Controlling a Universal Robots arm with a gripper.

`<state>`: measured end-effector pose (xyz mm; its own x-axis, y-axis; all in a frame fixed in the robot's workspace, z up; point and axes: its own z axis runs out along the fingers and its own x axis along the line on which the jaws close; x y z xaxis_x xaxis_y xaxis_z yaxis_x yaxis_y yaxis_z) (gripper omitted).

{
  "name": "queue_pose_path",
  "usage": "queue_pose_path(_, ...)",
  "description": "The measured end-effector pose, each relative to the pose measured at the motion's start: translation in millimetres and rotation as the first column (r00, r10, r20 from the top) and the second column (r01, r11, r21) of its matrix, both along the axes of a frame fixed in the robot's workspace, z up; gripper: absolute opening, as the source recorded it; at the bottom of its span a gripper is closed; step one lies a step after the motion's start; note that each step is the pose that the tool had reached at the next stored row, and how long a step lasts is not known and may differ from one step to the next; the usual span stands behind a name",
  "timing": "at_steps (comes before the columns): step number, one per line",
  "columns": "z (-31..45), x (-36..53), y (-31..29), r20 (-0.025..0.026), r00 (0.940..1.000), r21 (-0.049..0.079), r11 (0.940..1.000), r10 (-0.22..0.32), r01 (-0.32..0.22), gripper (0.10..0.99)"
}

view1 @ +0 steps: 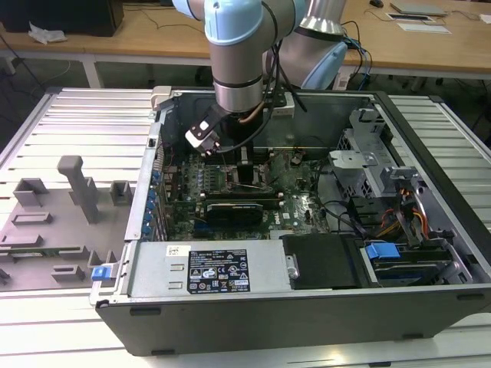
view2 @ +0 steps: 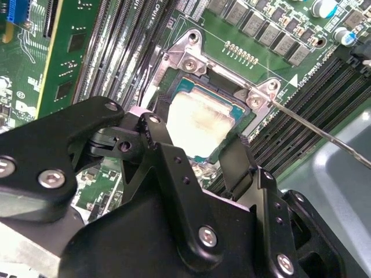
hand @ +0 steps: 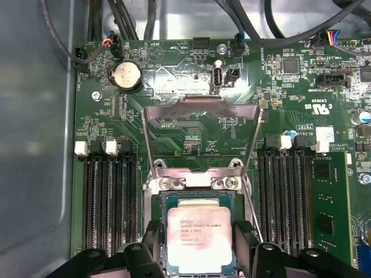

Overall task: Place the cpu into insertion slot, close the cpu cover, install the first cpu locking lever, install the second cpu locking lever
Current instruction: 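Place the cpu into insertion slot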

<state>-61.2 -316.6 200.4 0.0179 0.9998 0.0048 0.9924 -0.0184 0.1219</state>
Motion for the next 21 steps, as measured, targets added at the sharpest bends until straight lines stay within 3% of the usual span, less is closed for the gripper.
queue_pose_path(3, 5.3, 0.0, 0.0, 0.0001, 1.0, 0.0, 1.0, 0.0, 0.0, 0.616)
queue_pose_path(7, 5.4, 0.0, 0.0, 0.0001, 1.0, 0.0, 1.0, 0.0, 0.0, 0.616)
queue_pose_path(9, 5.6, 0.0, 0.0, 0.0, 1.0, 0.0, 1.0, 0.0, 0.0, 0.471)
queue_pose_path(10, 5.6, 0.0, 0.0, 0.0001, 1.0, 0.0, 1.0, 0.0, 0.0, 0.471)
queue_pose_path(11, 5.7, 0.0, 0.0, 0.0, 1.0, 0.0, 1.0, 0.0, 0.0, 0.349)
queue_pose_path(13, 5.7, 0.0, 0.0, 0.0, 1.0, 0.0, 1.0, 0.0, 0.0, 0.231)
queue_pose_path(14, 5.7, 0.0, 0.0, 0.0001, 1.0, 0.0, 1.0, 0.0, 0.0, 0.231)
queue_pose_path(16, 5.8, 0.0, 0.0, 0.0001, 1.0, 0.0, 1.0, 0.0, 0.0, 0.106)
queue_pose_path(19, 5.9, 0.0, 0.0, 0.0, 1.0, 0.0, 1.0, 0.0, 0.0, 0.106)
queue_pose_path(20, 6.0, 0.5, -0.1, -0.0122, 0.9999, 0.004, 1.0, 0.0, 0.0, 0.106)
queue_pose_path(21, 6.0, 0.7, -0.2, -0.0194, 0.9998, 0.006, 1.0, 0.0, 0.0, 0.106)
